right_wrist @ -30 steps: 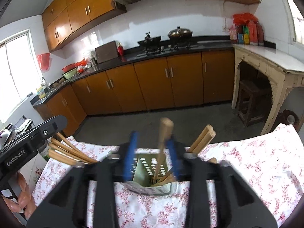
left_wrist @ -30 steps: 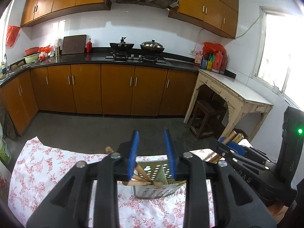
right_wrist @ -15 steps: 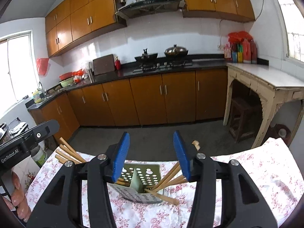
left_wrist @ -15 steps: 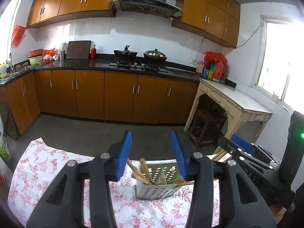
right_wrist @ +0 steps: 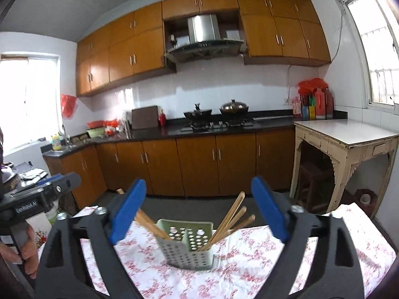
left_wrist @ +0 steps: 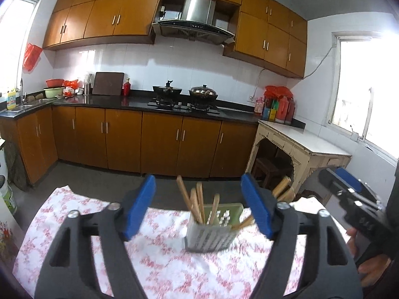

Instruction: Organize utensils

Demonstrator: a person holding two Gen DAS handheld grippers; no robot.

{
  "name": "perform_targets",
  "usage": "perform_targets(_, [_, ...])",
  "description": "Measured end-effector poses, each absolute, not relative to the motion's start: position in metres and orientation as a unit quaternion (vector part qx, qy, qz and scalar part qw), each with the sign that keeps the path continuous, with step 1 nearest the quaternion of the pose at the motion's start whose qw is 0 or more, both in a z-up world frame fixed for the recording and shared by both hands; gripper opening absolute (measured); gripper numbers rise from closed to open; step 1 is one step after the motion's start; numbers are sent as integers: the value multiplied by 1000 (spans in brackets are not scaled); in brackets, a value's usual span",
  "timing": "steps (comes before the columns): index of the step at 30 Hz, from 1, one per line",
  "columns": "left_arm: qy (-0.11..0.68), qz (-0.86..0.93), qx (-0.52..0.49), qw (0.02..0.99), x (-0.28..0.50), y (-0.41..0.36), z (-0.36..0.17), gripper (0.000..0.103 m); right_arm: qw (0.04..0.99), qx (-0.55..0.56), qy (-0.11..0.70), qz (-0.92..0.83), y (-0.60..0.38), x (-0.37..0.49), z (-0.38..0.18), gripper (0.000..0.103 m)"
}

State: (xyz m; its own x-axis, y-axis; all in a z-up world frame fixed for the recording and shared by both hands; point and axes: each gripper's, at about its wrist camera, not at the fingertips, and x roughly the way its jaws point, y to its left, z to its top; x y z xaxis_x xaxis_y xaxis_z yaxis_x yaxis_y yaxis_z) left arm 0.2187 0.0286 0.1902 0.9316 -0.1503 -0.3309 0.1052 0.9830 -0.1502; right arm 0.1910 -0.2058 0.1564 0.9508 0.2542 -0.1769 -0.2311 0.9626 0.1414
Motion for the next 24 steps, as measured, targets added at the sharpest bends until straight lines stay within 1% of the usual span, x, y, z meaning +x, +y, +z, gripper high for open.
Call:
perform_targets(1, [172,-64,-63,981,212,28,188,79,986,61,95,125,-206,182,153,95])
perform_targets(3, [165,-58,-57,983,189,31,179,89,986,63,89,126,-207,166,146,101])
perform_targets(6, [160,-52,-54,984,157,34,163,98,988,61,84,114,-208,144,131,101])
perform_targets(12, [145,-26,-41,988,98,38,124,99,992,47,78,83,-208,98,93,101])
perform_targets(18, [149,3,-38,988,55,39,80,99,992,39,96,65,-208,66,55,101])
perform_targets(20, [145,14,-28,989,44,34,71,99,992,38,101,58,-209,58,45,101])
perform_targets(24, [147,18,-26,989,29,29,58,99,994,3,101,46,-201,42,32,101])
